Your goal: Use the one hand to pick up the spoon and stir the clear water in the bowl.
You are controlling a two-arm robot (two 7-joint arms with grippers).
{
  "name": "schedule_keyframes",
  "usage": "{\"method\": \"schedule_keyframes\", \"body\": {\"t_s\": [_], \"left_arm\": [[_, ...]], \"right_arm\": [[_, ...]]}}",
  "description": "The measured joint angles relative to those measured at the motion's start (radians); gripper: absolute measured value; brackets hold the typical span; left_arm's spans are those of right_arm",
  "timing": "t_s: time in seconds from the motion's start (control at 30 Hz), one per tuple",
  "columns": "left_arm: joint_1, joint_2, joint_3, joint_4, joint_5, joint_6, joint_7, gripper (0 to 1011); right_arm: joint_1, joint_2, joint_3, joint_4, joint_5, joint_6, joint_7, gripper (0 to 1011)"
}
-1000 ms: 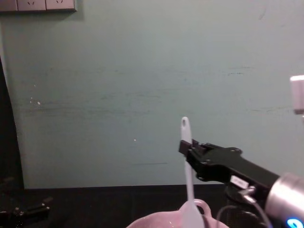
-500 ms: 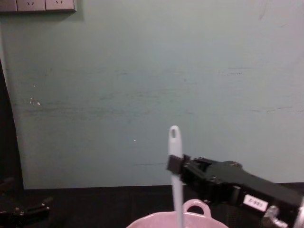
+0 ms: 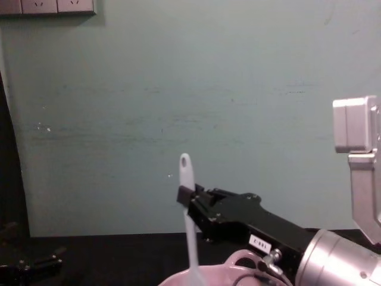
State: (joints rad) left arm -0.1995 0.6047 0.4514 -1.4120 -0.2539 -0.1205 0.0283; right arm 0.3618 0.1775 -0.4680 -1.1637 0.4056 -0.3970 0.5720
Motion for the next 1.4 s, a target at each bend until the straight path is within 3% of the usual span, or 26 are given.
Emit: {"method": "schedule_keyframes", "body": {"t_s": [0.1,0.2,0.4,0.47,0.63,0.73,0.9,1.0,1.17,1.4], "left_arm": [[0.000,0.000,0.000,0.000,0.000,0.000,0.000,1011],[0.000,0.000,0.000,0.000,0.000,0.000,0.000,1011],[0.000,0.000,0.000,0.000,0.000,0.000,0.000,1011],[0.000,0.000,0.000,0.000,0.000,0.000,0.000,1011],[0.000,0.000,0.000,0.000,0.000,0.000,0.000,1011],[0.000,0.000,0.000,0.000,0.000,0.000,0.000,1011],[0.000,0.000,0.000,0.000,0.000,0.000,0.000,1011],[0.000,0.000,0.000,0.000,0.000,0.000,0.000,1011],[0.000,0.000,0.000,0.000,0.000,0.000,0.000,1011],[0.000,0.000,0.000,0.000,0.000,0.000,0.000,1011]], "right_arm": [[0.024,-0.017,0.022,0.058,-0.052,-0.066,-0.046,118],[0.027,-0.014,0.036,0.071,-0.073,-0.092,-0.066,118],[-0.002,0.031,0.077,0.023,-0.079,-0.101,-0.066,118],[-0.018,0.049,0.086,-0.005,-0.070,-0.089,-0.052,118],[-0.086,0.116,0.102,-0.120,-0.004,0.007,0.026,119],[-0.130,0.152,0.092,-0.187,0.039,0.062,0.074,118],[-0.155,0.169,0.069,-0.231,0.084,0.108,0.114,118],[-0.158,0.169,0.049,-0.244,0.111,0.134,0.134,118],[-0.129,0.130,0.009,-0.216,0.125,0.130,0.145,118],[-0.058,0.047,-0.018,-0.096,0.064,0.040,0.083,118]]}}
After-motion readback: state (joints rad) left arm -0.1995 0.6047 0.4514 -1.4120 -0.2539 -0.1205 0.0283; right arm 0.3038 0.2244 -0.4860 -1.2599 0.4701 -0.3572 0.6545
